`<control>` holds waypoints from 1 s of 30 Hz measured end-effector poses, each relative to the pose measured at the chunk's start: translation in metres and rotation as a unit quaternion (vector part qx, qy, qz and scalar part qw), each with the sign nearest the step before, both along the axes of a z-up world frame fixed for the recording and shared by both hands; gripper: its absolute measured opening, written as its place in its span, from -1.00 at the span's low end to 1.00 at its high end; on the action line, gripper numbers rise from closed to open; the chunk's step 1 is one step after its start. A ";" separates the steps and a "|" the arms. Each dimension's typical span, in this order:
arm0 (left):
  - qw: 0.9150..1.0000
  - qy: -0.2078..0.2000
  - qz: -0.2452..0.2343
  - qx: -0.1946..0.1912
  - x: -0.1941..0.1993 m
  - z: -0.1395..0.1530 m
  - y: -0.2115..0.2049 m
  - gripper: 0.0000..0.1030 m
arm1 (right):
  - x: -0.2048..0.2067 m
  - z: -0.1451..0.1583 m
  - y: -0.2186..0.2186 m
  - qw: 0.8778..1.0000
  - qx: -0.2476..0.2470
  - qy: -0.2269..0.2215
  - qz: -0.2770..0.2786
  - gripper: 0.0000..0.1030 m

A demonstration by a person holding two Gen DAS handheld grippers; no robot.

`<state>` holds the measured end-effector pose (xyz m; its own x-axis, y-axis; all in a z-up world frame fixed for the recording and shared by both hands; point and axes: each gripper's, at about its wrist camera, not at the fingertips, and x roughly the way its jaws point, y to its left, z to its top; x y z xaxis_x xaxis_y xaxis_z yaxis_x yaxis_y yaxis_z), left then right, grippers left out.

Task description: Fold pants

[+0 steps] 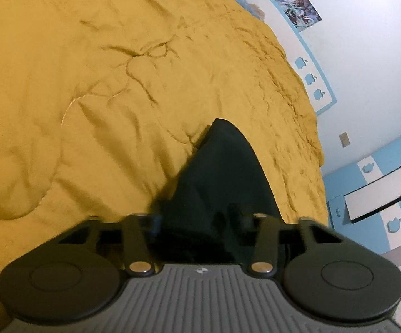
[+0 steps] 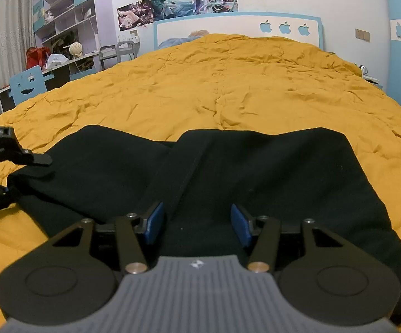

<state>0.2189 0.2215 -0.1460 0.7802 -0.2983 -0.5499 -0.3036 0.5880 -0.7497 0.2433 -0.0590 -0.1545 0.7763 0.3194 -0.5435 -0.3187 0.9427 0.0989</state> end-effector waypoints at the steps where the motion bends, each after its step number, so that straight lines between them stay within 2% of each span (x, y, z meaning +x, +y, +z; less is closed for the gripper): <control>1: 1.000 0.000 0.001 -0.012 0.000 -0.003 0.002 -0.47 | 0.000 0.000 0.000 1.000 0.000 0.000 0.000 -0.01; 3: 1.000 -0.007 0.002 -0.019 -0.002 -0.004 0.003 -0.60 | 0.000 0.000 0.000 1.000 0.000 -0.001 0.000 -0.01; 9: 0.999 -0.017 0.002 0.030 -0.005 0.012 -0.010 -0.68 | -0.001 -0.001 0.000 1.000 0.002 -0.001 -0.001 -0.01; 13: 0.996 -0.040 -0.007 0.075 -0.009 0.038 -0.023 -0.69 | 0.001 0.001 0.010 0.999 -0.030 0.011 0.003 0.00; 17: 0.987 -0.075 -0.027 0.137 -0.011 0.073 -0.048 -0.70 | 0.011 0.010 0.017 0.997 -0.058 0.041 0.021 0.04; 19: 0.982 -0.090 -0.033 0.160 -0.011 0.090 -0.060 -0.70 | 0.012 0.019 0.010 0.998 -0.035 0.045 0.019 0.01; 24: 0.973 -0.113 -0.055 0.192 -0.006 0.121 -0.087 -0.70 | -0.001 0.031 -0.025 0.998 0.044 0.045 0.012 0.01; 27: 0.967 -0.121 -0.067 0.214 -0.002 0.137 -0.106 -0.70 | -0.009 0.042 -0.058 0.995 0.089 0.042 0.012 0.01; 30: 0.956 -0.133 -0.085 0.247 -0.001 0.150 -0.133 -0.70 | -0.010 0.048 -0.074 0.994 0.099 0.039 0.013 0.01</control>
<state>0.2179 0.0887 0.0044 0.8756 -0.1887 -0.4447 -0.0086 0.9143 -0.4049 0.2338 -0.1331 -0.1067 0.7247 0.4453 -0.5258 -0.3264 0.8939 0.3072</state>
